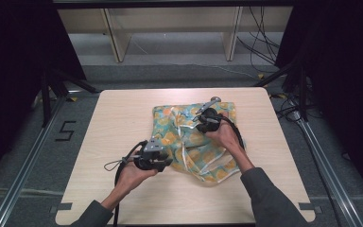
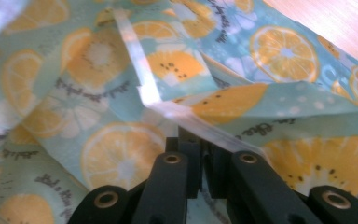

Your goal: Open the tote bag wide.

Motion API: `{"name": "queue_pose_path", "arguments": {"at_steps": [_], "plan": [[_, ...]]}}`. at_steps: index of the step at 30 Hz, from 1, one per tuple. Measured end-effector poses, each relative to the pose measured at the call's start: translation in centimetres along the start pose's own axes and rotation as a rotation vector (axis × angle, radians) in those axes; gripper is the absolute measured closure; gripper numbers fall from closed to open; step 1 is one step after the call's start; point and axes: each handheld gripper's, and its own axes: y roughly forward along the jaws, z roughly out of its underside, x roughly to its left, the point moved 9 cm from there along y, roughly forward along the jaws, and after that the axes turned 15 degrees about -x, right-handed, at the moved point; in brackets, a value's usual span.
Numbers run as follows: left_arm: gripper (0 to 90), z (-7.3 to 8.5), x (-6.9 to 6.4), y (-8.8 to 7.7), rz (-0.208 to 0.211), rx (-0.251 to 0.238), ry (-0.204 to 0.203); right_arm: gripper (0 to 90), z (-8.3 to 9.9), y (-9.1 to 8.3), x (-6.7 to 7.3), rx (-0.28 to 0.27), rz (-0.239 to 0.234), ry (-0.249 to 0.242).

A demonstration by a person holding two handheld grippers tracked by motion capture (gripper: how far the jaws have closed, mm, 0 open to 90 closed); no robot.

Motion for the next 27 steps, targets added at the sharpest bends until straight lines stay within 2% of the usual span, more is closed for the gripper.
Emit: {"name": "queue_pose_path", "arguments": {"at_steps": [1, 2, 4, 5, 7, 8, 9, 10, 11, 12, 13, 14, 15, 16, 17, 18, 21, 22, 23, 24, 25, 26, 27], "plan": [[59.2, -1.0, 0.3, 0.5, -0.035, -0.026, -0.026, 87.6, 0.0, -0.3, 0.0, 0.020, -0.008, -0.018], [51.1, -1.4, 0.6, 0.9, -0.061, -0.038, -0.048, 87.6, 0.0, -0.4, 0.3, 0.025, -0.008, -0.002], [42.7, -2.0, 0.9, 2.0, -0.086, -0.039, -0.086, 87.5, -0.1, -0.4, 0.3, 0.012, -0.016, -0.028], [40.1, -2.3, 1.0, 2.7, -0.102, -0.049, -0.106, 87.5, -0.1, -0.6, 0.6, 0.021, -0.013, -0.001], [35.3, -2.5, 1.1, 3.9, -0.105, -0.030, -0.130, 87.3, -0.1, -0.7, 0.5, 0.019, -0.015, -0.008], [33.7, -2.7, 1.0, 4.6, -0.111, -0.046, -0.165, 87.3, -0.1, -0.6, 0.4, 0.014, -0.014, -0.028], [33.0, -2.9, 0.8, 5.3, -0.096, -0.056, -0.208, 87.2, -0.1, -0.6, 0.4, 0.012, -0.017, -0.025], [31.4, -2.9, 0.7, 5.6, -0.089, -0.051, -0.236, 87.2, -0.2, -0.4, 0.3, -0.015, -0.007, -0.013], [31.6, -2.9, 0.8, 6.1, -0.109, -0.053, -0.244, 87.3, -0.1, -0.5, 0.3, -0.011, -0.006, -0.008], [37.4, -2.6, 1.1, 6.4, -0.133, -0.038, -0.203, 87.3, 0.1, -0.8, 0.2, 0.016, -0.009, -0.007], [46.5, -2.3, 1.5, 6.6, -0.144, -0.027, -0.163, 87.3, 0.2, -0.8, 0.1, 0.018, -0.007, -0.007], [60.5, -2.0, 1.9, 6.7, -0.150, -0.036, -0.154, 87.3, 0.3, -0.8, 0.0, 0.017, -0.008, -0.008], [73.0, -1.8, 2.2, 6.6, -0.142, -0.046, -0.162, 87.3, 0.5, -0.9, 0.0, 0.026, -0.005, -0.004], [82.8, -1.6, 2.2, 6.4, -0.126, -0.059, -0.180, 87.3, 0.5, -0.9, -0.2, 0.018, -0.008, -0.013], [87.4, -1.4, 2.3, 5.8, -0.110, -0.067, -0.194, 87.3, 0.6, -1.0, -0.3, 0.018, -0.006, -0.013], [88.1, -1.0, 2.1, 5.0, -0.078, -0.059, -0.192, 87.4, 0.8, -1.0, -0.3, 0.027, -0.002, -0.003], [88.2, -0.2, 2.7, 1.7, -0.066, -0.068, -0.158, 87.7, 1.1, -0.9, -0.8, 0.027, 0.005, -0.002], [88.1, 0.1, 3.2, 0.7, -0.080, -0.083, -0.182, 87.8, 1.2, -0.9, -0.8, 0.029, 0.004, 0.013], [88.0, 0.7, 3.8, -0.4, -0.080, -0.068, -0.174, 87.9, 1.3, -0.9, -0.9, 0.040, 0.008, 0.021], [87.6, 1.3, 4.1, -1.2, -0.092, -0.077, -0.193, 88.0, 1.3, -0.8, -1.2, 0.033, 0.014, 0.008], [87.5, 2.2, 4.7, -2.1, -0.105, -0.054, -0.173, 88.1, 1.3, -0.8, -1.2, 0.038, 0.013, 0.010], [87.0, 3.2, 5.0, -2.8, -0.106, -0.036, -0.163, 88.2, 1.4, -0.9, -1.1, 0.051, 0.024, 0.039], [86.3, 4.3, 5.1, -3.4, -0.092, -0.017, -0.178, 88.3, 1.3, -0.8, -1.6, 0.035, 0.030, -0.006]]}}
